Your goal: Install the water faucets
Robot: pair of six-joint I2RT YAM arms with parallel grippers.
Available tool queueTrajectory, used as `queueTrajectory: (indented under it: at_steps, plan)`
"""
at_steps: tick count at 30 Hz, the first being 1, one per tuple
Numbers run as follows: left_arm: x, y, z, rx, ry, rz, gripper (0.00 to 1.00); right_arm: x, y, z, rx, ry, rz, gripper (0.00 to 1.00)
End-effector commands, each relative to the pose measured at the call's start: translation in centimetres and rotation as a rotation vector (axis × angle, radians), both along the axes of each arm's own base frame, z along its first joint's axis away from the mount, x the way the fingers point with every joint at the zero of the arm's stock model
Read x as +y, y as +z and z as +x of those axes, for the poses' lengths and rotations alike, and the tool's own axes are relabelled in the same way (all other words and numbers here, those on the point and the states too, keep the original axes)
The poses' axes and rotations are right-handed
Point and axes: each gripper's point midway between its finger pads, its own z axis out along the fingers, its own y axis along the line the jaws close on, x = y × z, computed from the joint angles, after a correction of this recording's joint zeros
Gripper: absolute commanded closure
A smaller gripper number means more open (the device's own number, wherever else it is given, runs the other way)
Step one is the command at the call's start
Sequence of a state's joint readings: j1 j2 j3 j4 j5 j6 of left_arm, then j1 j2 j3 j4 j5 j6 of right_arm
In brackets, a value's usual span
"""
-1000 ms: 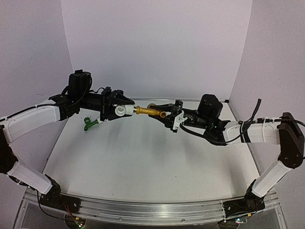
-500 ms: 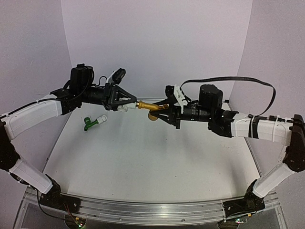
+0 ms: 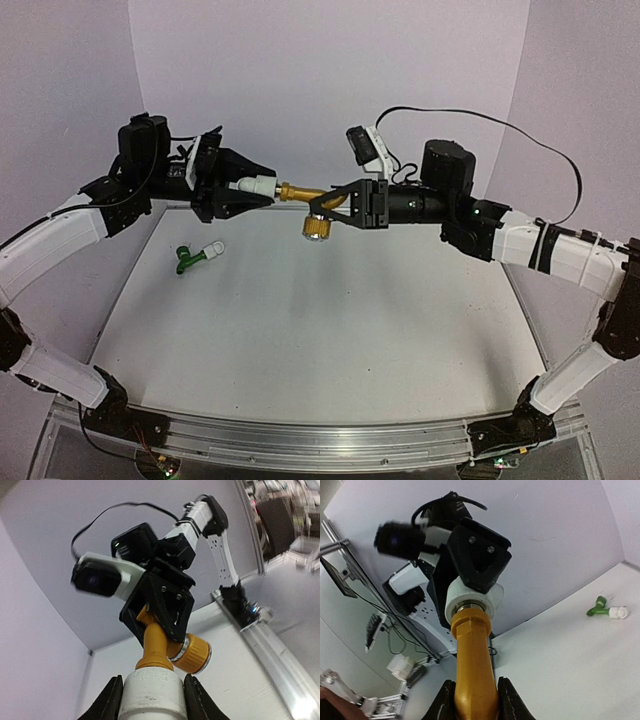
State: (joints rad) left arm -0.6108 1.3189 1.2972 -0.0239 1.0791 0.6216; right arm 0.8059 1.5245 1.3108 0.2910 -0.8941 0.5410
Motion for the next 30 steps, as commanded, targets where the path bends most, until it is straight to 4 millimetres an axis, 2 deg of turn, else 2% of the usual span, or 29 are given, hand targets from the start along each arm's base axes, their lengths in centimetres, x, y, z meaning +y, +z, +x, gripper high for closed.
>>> queueTrajectory:
  at_steps: [1,4,6,8,10,11,13,15,17,20,22,24,27,30]
  plan:
    - [-0.1,1.4,-5.6,-0.787,-0.202,-0.211,1.00,2.0,4.7,0.5,0.295,0.018,0.101,1.00]
    - [0.4,-0.5,-5.7,-1.115,-0.156,-0.240,1.00,3.0,4.2,1.0,0.420,0.045,0.084,1.00]
    - [0.3,-1.5,-4.5,-1.273,-0.089,-0.198,1.00,3.7,4.0,1.6,0.478,0.051,0.078,1.00]
    - [0.6,-2.2,-3.1,-1.329,-0.039,-0.142,1.00,4.0,4.1,2.0,0.483,0.046,0.083,1.00]
    - [0.8,-2.7,-2.0,-1.332,0.013,-0.088,1.00,4.0,4.3,2.3,0.470,0.025,0.093,0.94]
    - [1.0,-2.8,-1.8,-1.308,0.035,-0.067,1.00,3.9,4.2,2.4,0.463,0.015,0.094,0.90]
    - [1.4,-3.1,-1.9,-1.266,0.053,-0.051,1.00,3.7,3.8,2.5,0.447,-0.003,0.088,0.73]
    - [1.9,-2.6,-3.1,-1.159,0.043,-0.070,1.00,3.3,3.2,2.5,0.426,-0.016,0.075,0.57]
    - [2.4,-1.3,-4.3,-0.966,0.031,-0.094,1.00,2.6,2.9,2.8,0.404,-0.041,0.066,0.38]
    - [2.8,0.6,-4.9,-0.658,0.049,-0.099,1.00,0.5,2.6,2.9,0.348,-0.067,0.065,0.23]
    - [2.8,2.2,-3.5,-0.449,0.139,-0.115,1.00,-1.4,2.2,3.8,0.327,-0.113,0.055,0.14]
    - [2.8,2.9,-1.2,-0.254,0.259,-0.122,1.00,-3.9,1.1,5.5,0.346,-0.191,0.046,0.10]
    - [3.1,2.6,2.9,0.033,0.456,-0.138,1.00,-8.0,-0.9,8.0,0.365,-0.299,0.029,0.04]
    - [3.4,1.5,5.7,0.286,0.571,-0.162,1.00,-11.3,-2.1,9.0,0.253,-0.389,-0.006,0.02]
